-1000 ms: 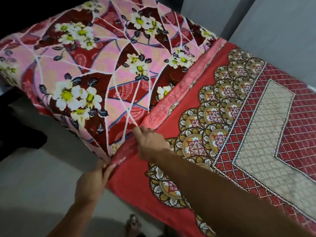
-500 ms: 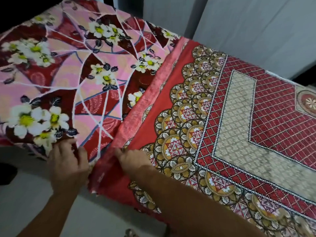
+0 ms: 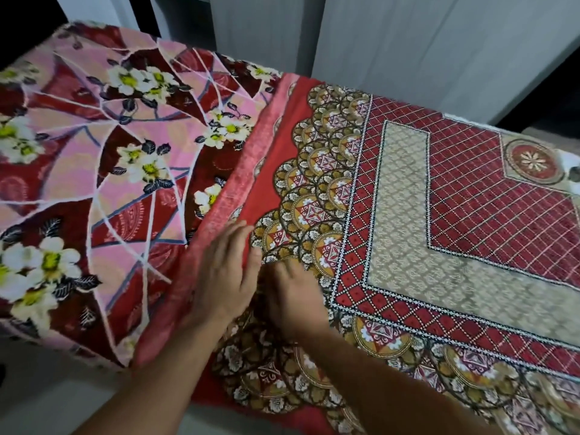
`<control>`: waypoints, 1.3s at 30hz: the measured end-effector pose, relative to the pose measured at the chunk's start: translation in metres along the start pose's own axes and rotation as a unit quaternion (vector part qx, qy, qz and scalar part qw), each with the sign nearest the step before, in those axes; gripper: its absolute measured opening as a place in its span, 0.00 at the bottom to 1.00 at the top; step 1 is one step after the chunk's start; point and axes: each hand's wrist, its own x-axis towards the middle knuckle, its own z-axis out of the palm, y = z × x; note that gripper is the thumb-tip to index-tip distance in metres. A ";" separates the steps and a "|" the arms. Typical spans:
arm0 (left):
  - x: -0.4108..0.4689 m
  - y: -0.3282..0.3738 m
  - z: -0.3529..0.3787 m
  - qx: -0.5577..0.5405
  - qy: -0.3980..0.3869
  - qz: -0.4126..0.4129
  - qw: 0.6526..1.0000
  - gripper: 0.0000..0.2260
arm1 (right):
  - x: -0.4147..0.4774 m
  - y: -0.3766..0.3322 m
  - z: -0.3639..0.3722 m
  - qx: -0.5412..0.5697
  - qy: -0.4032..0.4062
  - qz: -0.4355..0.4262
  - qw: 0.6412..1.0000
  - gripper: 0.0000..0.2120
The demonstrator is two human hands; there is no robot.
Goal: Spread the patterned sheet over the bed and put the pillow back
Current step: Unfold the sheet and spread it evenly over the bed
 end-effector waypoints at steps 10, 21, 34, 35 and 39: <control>-0.073 -0.048 0.020 0.272 -0.124 -0.143 0.943 0.34 | -0.028 0.131 -0.036 -0.124 -0.077 0.314 0.938 0.35; -0.112 -0.054 -0.025 0.322 -0.009 -0.247 0.914 0.19 | -0.003 -0.047 0.020 -0.059 -0.137 -0.074 0.986 0.23; -0.185 -0.098 -0.051 0.072 0.082 -0.425 0.898 0.34 | 0.053 -0.095 0.048 -0.035 -0.239 -0.077 0.967 0.20; -0.187 -0.100 -0.051 0.061 0.089 -0.438 0.892 0.34 | 0.053 -0.094 0.051 -0.039 -0.236 -0.078 0.968 0.20; -0.179 -0.101 -0.041 0.066 0.088 -0.530 0.841 0.28 | 0.043 -0.089 0.055 -0.047 -0.210 -0.093 0.972 0.25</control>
